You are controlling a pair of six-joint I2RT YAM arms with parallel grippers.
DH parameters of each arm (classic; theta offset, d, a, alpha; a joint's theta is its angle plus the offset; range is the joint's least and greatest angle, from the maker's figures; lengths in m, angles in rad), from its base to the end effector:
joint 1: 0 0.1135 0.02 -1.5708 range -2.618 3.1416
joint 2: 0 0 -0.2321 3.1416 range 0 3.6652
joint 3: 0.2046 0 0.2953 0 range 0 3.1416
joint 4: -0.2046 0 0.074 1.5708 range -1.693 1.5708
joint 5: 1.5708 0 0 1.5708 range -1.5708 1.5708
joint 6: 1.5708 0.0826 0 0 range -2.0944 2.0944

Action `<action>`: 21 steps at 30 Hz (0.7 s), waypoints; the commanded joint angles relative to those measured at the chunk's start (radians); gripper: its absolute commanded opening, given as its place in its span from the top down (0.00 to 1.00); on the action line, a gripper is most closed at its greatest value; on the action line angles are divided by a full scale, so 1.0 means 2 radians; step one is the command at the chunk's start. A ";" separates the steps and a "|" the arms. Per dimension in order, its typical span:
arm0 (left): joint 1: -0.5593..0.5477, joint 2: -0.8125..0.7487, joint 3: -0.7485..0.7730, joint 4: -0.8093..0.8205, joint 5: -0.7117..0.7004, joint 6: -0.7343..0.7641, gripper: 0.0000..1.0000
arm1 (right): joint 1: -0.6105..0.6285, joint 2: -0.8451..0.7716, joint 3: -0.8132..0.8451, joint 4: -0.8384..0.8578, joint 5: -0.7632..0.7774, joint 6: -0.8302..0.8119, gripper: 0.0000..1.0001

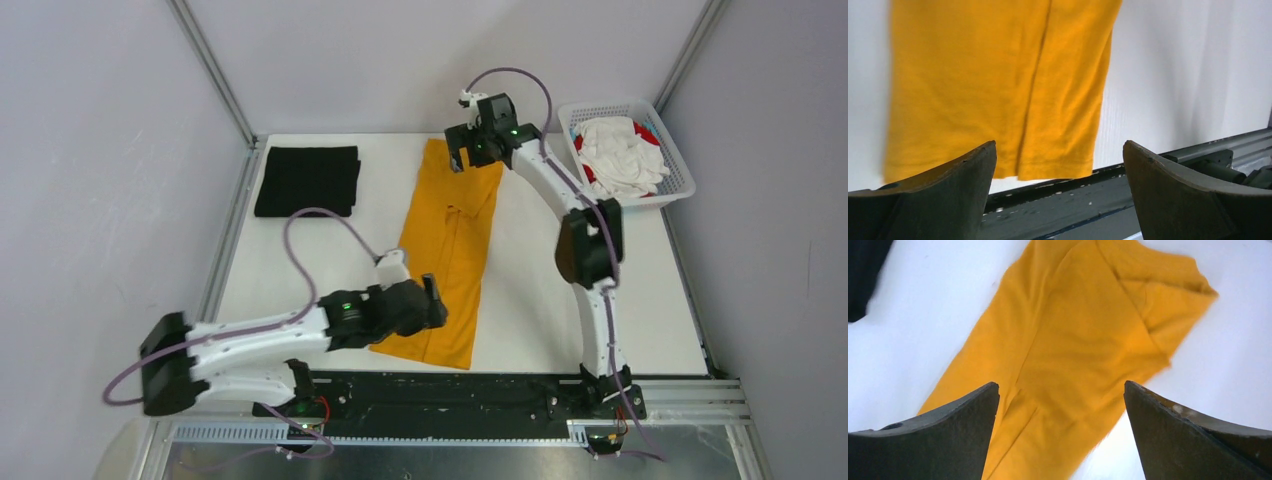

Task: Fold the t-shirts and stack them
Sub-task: Rotate the tshirt 90 degrees, then grab the bottom of the folded rectangular tshirt with both arms

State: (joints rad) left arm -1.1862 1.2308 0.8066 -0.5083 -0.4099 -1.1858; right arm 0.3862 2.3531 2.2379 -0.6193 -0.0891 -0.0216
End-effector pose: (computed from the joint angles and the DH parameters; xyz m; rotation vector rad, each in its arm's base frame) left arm 0.1506 -0.2843 0.1477 -0.1695 2.4746 -0.5648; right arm 0.5472 0.2304 0.1998 -0.5145 2.2613 0.2884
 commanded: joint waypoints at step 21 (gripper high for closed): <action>0.124 -0.215 -0.222 -0.073 0.057 0.031 0.28 | 0.312 -0.609 -0.765 0.094 0.117 0.259 0.01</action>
State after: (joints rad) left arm -0.9455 0.8246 0.3752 -0.6613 -0.3370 -1.1236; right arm 0.9615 1.2495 0.7696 -0.4789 0.0753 0.4133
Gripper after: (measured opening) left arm 0.729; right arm 0.993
